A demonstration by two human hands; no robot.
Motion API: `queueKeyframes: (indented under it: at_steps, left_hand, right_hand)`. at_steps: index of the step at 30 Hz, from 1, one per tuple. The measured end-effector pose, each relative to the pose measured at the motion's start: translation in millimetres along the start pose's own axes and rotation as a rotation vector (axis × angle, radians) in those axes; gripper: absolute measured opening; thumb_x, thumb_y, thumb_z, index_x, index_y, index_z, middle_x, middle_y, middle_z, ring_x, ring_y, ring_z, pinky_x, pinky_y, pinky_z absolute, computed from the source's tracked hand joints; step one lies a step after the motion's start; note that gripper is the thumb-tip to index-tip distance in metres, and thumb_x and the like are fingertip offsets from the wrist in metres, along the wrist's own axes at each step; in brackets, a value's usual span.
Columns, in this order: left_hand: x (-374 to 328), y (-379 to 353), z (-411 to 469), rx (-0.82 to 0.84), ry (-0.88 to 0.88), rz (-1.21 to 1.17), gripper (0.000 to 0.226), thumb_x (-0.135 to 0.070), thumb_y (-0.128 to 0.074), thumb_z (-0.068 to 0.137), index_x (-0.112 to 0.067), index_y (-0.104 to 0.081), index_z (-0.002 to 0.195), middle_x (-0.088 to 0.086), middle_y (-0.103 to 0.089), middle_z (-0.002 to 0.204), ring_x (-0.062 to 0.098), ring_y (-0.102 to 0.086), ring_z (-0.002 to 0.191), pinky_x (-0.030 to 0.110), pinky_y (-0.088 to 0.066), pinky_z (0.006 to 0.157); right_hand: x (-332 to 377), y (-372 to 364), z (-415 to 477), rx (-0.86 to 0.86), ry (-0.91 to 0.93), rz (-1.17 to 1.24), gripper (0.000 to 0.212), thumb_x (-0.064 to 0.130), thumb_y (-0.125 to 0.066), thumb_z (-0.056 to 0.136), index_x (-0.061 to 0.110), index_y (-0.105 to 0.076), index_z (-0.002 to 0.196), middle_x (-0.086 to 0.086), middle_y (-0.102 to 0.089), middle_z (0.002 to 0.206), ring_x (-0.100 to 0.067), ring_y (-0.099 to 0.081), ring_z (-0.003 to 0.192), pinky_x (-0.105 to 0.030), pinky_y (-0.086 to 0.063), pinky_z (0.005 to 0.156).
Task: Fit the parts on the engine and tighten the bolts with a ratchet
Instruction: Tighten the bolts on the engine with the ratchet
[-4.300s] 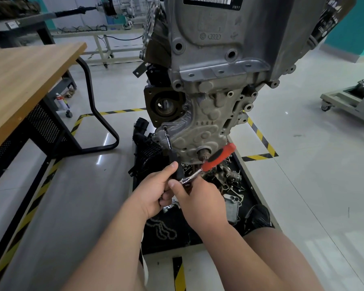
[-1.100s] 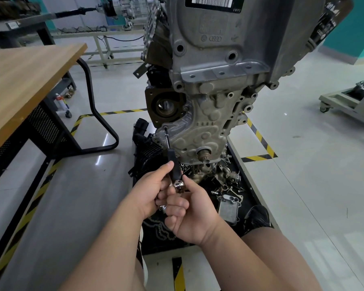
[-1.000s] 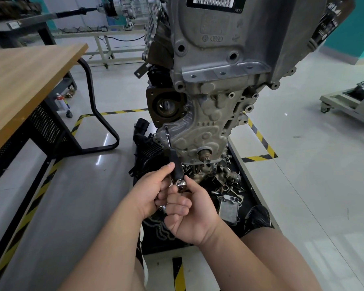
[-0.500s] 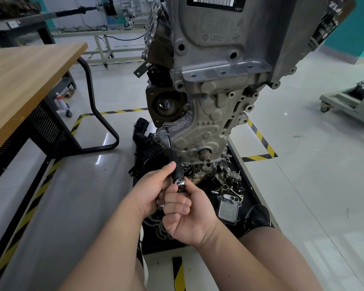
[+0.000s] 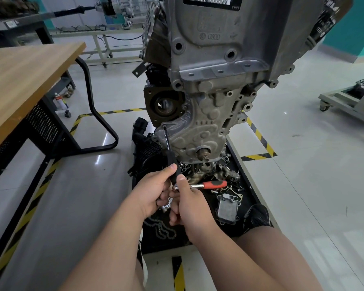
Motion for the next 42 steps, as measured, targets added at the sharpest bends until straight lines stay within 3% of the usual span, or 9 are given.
queueKeyframes:
  at_steps: [5, 9, 13, 16, 19, 25, 30, 35, 42]
  left_hand:
    - [-1.1, -0.9, -2.1, 0.019, 0.02, -0.016, 0.052, -0.043, -0.064, 0.088, -0.024, -0.049, 0.042, -0.006, -0.03, 0.045, 0.008, -0.029, 0.037, 0.017, -0.023, 0.034]
    - [-0.1, 0.2, -2.6, 0.001, 0.027, -0.002, 0.053, -0.043, -0.065, 0.087, -0.025, -0.045, 0.042, -0.005, -0.033, 0.046, 0.009, -0.031, 0.037, 0.018, -0.023, 0.034]
    - [0.1, -0.9, -2.8, -0.008, 0.031, 0.004, 0.056, -0.042, -0.066, 0.088, -0.025, -0.046, 0.038, -0.004, -0.034, 0.045, 0.008, -0.031, 0.036, 0.017, -0.022, 0.035]
    - [-0.8, -1.4, -2.5, 0.0, 0.02, 0.0, 0.054, -0.042, -0.065, 0.088, -0.025, -0.048, 0.041, -0.005, -0.031, 0.045, 0.009, -0.03, 0.037, 0.017, -0.022, 0.035]
    - [-2.0, -3.7, -2.5, 0.018, 0.008, -0.013, 0.042, -0.047, -0.065, 0.086, -0.02, -0.055, 0.054, -0.005, -0.032, 0.046, 0.009, -0.029, 0.037, 0.017, -0.022, 0.035]
    - [1.6, -7.2, 0.5, 0.015, 0.008, -0.003, 0.036, -0.052, -0.066, 0.081, -0.019, -0.076, 0.074, 0.003, -0.045, 0.056, 0.009, -0.033, 0.037, 0.016, -0.02, 0.035]
    - [0.7, -2.8, 1.2, 0.018, -0.006, -0.007, 0.038, -0.054, -0.07, 0.071, -0.017, -0.076, 0.075, -0.001, -0.04, 0.046, 0.007, -0.032, 0.034, 0.014, -0.02, 0.032]
    - [-1.1, 2.1, -1.0, 0.008, 0.006, 0.007, 0.06, -0.041, -0.059, 0.091, -0.018, -0.052, 0.035, 0.002, -0.033, 0.044, 0.007, -0.032, 0.029, 0.013, -0.021, 0.031]
    - [-3.9, 1.7, -3.2, 0.002, 0.023, -0.027, 0.059, -0.038, -0.056, 0.093, -0.018, -0.035, 0.042, -0.002, -0.028, 0.038, 0.007, -0.025, 0.029, 0.014, -0.019, 0.03]
  right_hand:
    - [15.7, 14.6, 0.0, -0.154, 0.22, -0.438, 0.049, 0.055, -0.05, 0.092, 0.022, -0.048, 0.057, 0.01, -0.048, 0.039, -0.008, -0.046, 0.04, -0.027, -0.039, 0.047]
    - [24.2, 20.7, 1.3, -0.232, 0.288, -0.86, 0.051, 0.066, -0.046, 0.088, 0.022, -0.04, 0.064, 0.009, -0.047, 0.057, -0.009, -0.042, 0.051, -0.027, -0.028, 0.047]
    - [27.8, 21.3, 1.6, -0.252, 0.339, -0.987, 0.049, 0.068, -0.042, 0.089, 0.025, -0.038, 0.066, 0.008, -0.049, 0.06, -0.008, -0.046, 0.054, -0.026, -0.03, 0.047]
    - [21.8, 21.4, 4.8, -0.198, 0.3, -0.809, 0.053, 0.063, -0.045, 0.091, 0.018, -0.042, 0.063, 0.005, -0.049, 0.057, -0.013, -0.046, 0.051, -0.03, -0.035, 0.048]
    - [15.6, 16.8, 4.1, -0.077, 0.213, -0.439, 0.055, 0.054, -0.045, 0.095, 0.011, -0.054, 0.062, 0.0, -0.056, 0.049, -0.015, -0.054, 0.044, -0.03, -0.048, 0.049]
    - [-6.9, -3.5, 3.4, 0.113, -0.106, 0.162, 0.058, 0.054, -0.038, 0.1, 0.009, -0.06, 0.071, -0.005, -0.054, 0.05, -0.019, -0.042, 0.037, -0.024, -0.041, 0.044]
    - [-10.8, -14.0, 0.6, 0.221, -0.246, 0.354, 0.06, 0.064, -0.035, 0.096, 0.013, -0.052, 0.069, 0.001, -0.04, 0.043, -0.015, -0.033, 0.036, -0.023, -0.034, 0.045]
    - [-8.8, -22.0, -6.0, 0.311, -0.339, 0.565, 0.065, 0.061, -0.035, 0.096, 0.016, -0.057, 0.055, 0.006, -0.03, 0.038, -0.01, -0.03, 0.032, -0.02, -0.034, 0.04]
    - [-8.0, -27.9, -11.2, 0.384, -0.447, 0.841, 0.059, 0.058, -0.037, 0.095, 0.014, -0.055, 0.06, 0.006, -0.029, 0.033, -0.008, -0.03, 0.026, -0.018, -0.033, 0.034]
Point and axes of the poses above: each hand's wrist, its own z-axis towards the middle knuckle, its own y-axis out of the back of the hand, x = y × z, the point moved 6 cm from there along z, towards the middle knuckle
